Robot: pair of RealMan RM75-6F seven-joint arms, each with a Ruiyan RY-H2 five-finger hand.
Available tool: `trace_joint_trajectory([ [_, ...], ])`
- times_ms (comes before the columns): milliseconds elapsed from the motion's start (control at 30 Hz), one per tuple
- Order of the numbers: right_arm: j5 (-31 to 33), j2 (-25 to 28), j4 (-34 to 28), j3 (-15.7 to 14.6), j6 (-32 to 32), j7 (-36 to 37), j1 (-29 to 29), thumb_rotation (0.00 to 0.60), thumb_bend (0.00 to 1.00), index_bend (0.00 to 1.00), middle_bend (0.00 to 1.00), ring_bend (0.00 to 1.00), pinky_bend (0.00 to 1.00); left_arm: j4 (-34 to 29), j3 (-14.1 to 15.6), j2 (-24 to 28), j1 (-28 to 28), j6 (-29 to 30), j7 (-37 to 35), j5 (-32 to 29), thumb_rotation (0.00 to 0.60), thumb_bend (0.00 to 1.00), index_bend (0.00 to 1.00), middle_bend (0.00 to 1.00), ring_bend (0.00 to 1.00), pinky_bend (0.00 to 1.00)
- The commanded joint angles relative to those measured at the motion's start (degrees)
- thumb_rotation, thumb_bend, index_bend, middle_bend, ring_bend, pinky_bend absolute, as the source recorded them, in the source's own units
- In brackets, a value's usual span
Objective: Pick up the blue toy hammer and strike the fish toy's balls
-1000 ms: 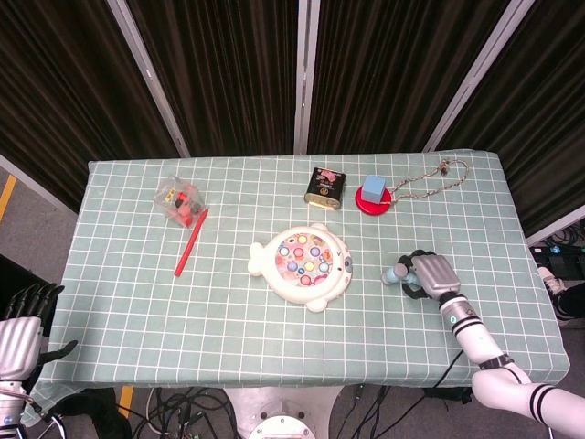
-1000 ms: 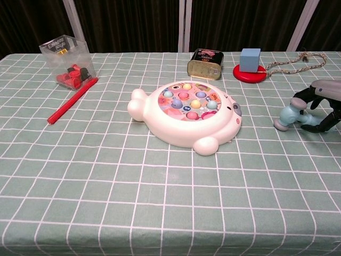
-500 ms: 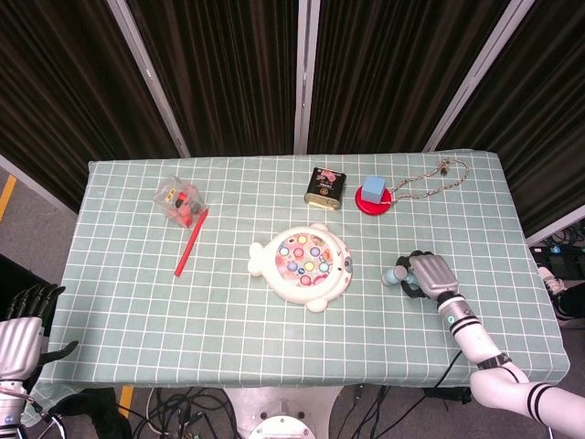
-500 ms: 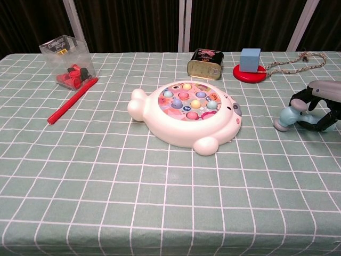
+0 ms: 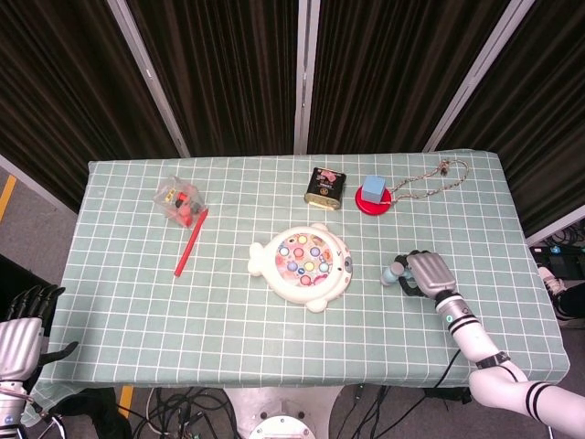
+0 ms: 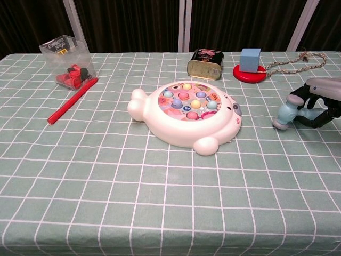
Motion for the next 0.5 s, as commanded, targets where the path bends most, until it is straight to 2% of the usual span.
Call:
trace_joint_trajectory([
  [33,-0.96,0.02,0.21,0.06,0.88,0.86,-0.10,0.600,0.56,0.55,0.53,0.36,0.40,-0.06,-0.03,0.05,-0.02,0.03,0.05,0.00,0.600,0.11,0.15,0.11,0.05,0.09],
  [200,-2.45,0.91,0.04,0.08,1.93,1.60,-0.04,0.600,0.58,0.60,0.57,0.43,0.51,-0.24,-0.04,0.17,-0.10,-0.09,0.22,-0.01,0.600,0.11,0.15,0.11,0.05,0.09],
  [500,-4.52,5.30,-4.25,1.51,2.01,-1.18,2.53,0.600,0.59,0.62,0.60,0.48,0.58,-0.86,-0.16,0.55,-0.33,-0.19,0.76,0.02,0.600,0.11,0.15,0.11,0.05,0.09],
])
